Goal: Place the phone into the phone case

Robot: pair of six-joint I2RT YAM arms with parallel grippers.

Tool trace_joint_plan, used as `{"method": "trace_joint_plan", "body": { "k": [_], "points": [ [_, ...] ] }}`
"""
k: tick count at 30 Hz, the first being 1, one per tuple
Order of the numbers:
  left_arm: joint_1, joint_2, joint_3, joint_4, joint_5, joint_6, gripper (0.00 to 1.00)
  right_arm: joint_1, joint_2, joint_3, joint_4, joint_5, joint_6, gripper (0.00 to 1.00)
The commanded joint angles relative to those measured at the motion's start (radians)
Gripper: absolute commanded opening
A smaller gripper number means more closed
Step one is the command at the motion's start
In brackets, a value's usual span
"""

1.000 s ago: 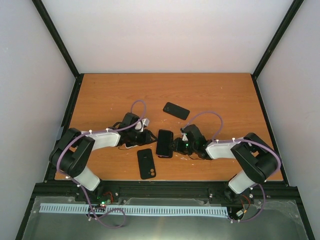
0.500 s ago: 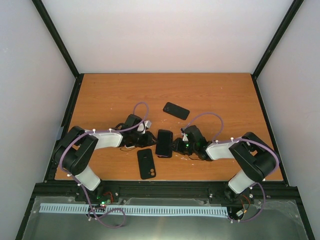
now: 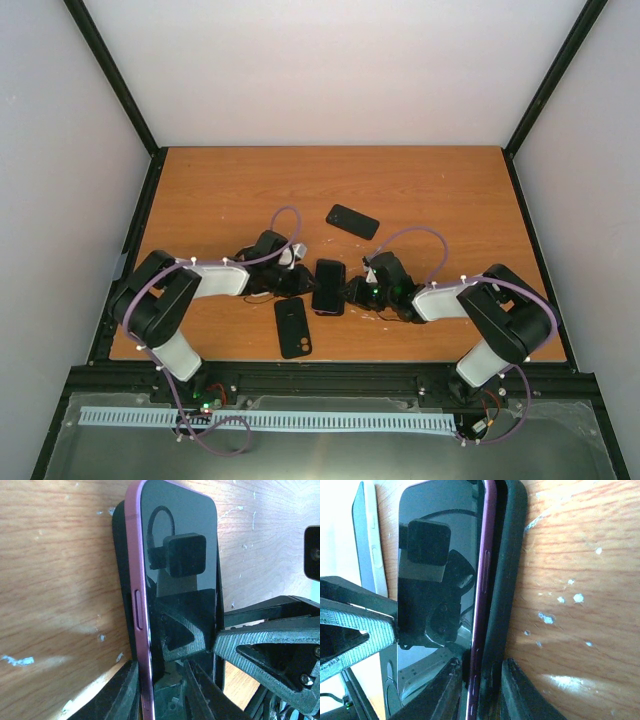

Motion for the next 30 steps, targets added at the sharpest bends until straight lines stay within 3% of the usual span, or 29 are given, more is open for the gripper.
{"method": "trace_joint_plan", "body": {
  "k": [1, 11, 15, 22, 27, 30],
  "points": [
    [-0.035, 0.014, 0.021, 0.049, 0.031, -0.027, 0.25, 0.003, 0.019, -0.019, 0.013, -0.019, 0.009, 0.22],
    [-0.085, 0.010, 0.027, 0.075, 0.004, -0.066, 0.22, 0.005, 0.029, -0.028, 0.037, -0.020, 0.021, 0.22],
    [-0.085, -0.033, 0.030, 0.017, -0.070, -0.051, 0.32, 0.003, -0.011, -0.027, -0.021, 0.025, -0.002, 0.27],
    [-0.049, -0.052, 0.035, -0.029, -0.140, -0.022, 0.38, -0.024, -0.048, 0.003, -0.106, 0.068, -0.046, 0.45],
    [-0.044, -0.023, 0.056, -0.028, -0.151, -0.010, 0.45, -0.057, -0.028, 0.028, -0.102, 0.059, -0.065, 0.47],
    [-0.037, -0.008, 0.078, -0.035, -0.169, 0.000, 0.45, -0.068, -0.003, 0.053, -0.097, 0.065, -0.091, 0.42]
  ]
}}
